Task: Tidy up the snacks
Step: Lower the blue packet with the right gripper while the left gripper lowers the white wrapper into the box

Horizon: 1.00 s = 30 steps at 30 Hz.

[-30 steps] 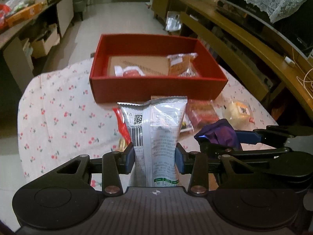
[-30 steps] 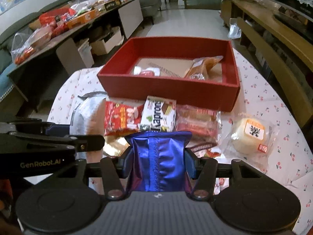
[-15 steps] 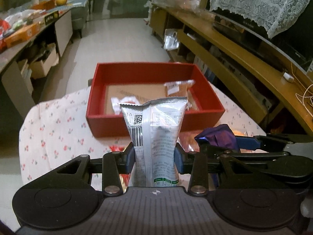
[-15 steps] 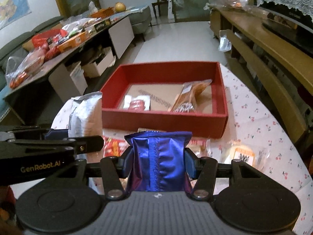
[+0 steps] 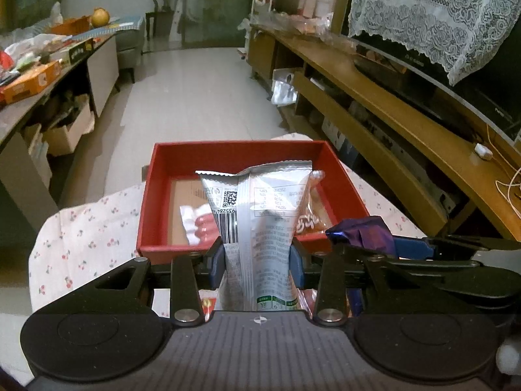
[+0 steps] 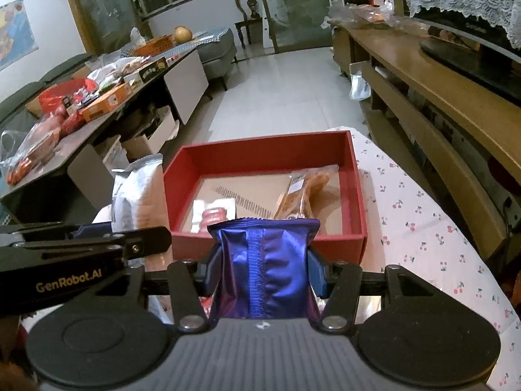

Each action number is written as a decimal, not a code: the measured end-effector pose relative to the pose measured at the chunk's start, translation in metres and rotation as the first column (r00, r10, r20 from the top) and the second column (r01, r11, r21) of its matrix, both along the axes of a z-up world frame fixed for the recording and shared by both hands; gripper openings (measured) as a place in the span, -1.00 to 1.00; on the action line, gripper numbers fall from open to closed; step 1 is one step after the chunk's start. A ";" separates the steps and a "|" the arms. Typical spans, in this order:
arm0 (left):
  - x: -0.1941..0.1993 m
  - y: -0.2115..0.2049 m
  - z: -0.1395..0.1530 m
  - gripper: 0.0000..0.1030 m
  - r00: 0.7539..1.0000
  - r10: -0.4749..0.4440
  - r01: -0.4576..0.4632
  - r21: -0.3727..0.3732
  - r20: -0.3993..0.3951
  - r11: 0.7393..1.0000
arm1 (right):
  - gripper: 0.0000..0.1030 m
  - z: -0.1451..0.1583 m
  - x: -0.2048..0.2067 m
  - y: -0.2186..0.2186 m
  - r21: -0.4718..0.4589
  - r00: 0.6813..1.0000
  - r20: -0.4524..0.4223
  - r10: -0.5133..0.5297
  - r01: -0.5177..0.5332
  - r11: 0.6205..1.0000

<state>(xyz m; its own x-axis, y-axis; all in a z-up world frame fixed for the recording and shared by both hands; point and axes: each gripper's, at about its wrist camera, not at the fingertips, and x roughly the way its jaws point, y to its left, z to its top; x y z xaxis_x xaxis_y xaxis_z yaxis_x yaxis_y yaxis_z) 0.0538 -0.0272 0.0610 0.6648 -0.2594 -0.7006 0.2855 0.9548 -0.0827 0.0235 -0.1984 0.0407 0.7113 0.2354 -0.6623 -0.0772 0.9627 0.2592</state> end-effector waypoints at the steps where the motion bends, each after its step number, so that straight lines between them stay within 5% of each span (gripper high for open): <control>1: 0.002 -0.001 0.001 -0.11 1.000 0.001 -0.001 0.000 0.002 1.000 | 0.27 0.000 0.002 -0.001 0.004 1.000 0.001 -0.003 0.003 1.000; 30: 0.060 -0.002 0.000 -0.14 0.998 0.055 -0.055 0.004 0.023 0.998 | 0.27 0.000 0.068 0.001 -0.002 0.999 0.024 -0.037 0.037 0.999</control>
<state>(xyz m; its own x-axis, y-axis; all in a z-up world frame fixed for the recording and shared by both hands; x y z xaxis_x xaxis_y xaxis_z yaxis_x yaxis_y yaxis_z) 0.1141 -0.0289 0.0614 0.6935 -0.2188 -0.6865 0.2345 0.9694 -0.0720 0.0912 -0.1978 0.0408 0.7349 0.2071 -0.6458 -0.0477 0.9657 0.2554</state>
